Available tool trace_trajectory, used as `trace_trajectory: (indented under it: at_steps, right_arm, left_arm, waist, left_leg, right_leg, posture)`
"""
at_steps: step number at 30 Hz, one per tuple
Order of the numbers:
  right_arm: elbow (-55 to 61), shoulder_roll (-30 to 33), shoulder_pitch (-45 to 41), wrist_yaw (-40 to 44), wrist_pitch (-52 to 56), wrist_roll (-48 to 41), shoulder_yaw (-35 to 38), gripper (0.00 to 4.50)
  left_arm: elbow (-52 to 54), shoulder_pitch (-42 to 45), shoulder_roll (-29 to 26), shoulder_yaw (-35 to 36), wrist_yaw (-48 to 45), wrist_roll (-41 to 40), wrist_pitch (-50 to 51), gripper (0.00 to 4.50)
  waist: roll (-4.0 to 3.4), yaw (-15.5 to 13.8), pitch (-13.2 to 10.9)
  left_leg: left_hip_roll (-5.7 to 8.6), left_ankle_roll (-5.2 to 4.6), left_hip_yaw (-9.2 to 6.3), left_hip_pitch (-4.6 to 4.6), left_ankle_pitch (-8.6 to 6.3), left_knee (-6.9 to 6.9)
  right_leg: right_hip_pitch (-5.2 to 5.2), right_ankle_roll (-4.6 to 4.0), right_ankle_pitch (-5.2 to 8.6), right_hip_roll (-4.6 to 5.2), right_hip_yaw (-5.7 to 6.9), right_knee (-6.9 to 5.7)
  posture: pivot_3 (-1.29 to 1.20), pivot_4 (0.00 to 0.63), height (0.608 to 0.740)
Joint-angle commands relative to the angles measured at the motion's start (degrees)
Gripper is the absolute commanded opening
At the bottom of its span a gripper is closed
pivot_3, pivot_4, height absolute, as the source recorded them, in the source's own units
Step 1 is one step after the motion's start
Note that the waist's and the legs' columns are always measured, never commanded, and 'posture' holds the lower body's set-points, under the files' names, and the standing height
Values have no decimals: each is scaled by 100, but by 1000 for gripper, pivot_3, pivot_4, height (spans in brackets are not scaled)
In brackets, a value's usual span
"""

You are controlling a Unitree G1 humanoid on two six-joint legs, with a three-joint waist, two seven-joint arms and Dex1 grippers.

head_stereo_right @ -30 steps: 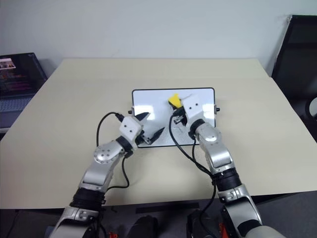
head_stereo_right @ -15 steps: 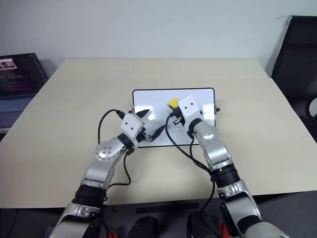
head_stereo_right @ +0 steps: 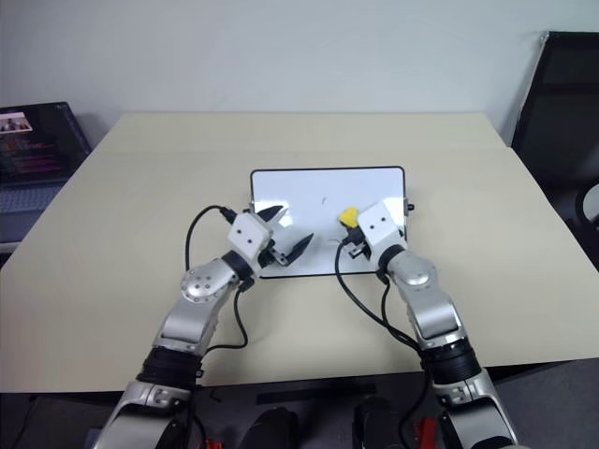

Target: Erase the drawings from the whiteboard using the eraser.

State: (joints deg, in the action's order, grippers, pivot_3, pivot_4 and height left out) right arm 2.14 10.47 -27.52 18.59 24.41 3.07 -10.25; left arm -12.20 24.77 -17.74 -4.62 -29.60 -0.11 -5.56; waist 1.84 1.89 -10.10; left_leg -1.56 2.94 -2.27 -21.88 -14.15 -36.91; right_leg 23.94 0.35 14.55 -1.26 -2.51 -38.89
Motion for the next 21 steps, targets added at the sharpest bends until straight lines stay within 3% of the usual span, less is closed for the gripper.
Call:
trace_trajectory:
  at_steps: [1,8,21]
  right_arm:
    - [-116,-193,-261,-101,-255,-166,187,1124]
    - [-345,-352,-515,-29,-1212,-102,8,1124]
    - [-1979,-492,-1279,-217,-1608,441,-296,1124]
  left_arm:
    - [29,169,36,6,-13,-55,-155,4500]
    - [-8,174,14,23,-46,-69,-170,4500]
    - [-40,269,-60,104,-20,-59,-124,4500]
  waist:
    - [0,17,0]
    - [-1,13,-2]
    - [-2,-1,-2]
  left_leg:
    - [0,0,2,0,0,0]
    - [-2,0,3,-23,-1,13]
    - [-2,0,0,-24,-1,11]
  right_leg:
    - [1,1,0,0,0,0]
    - [18,1,0,-1,-1,17]
    - [17,1,-1,0,-1,17]
  posture:
    - [0,150,740]
    - [0,150,740]
    - [0,150,740]
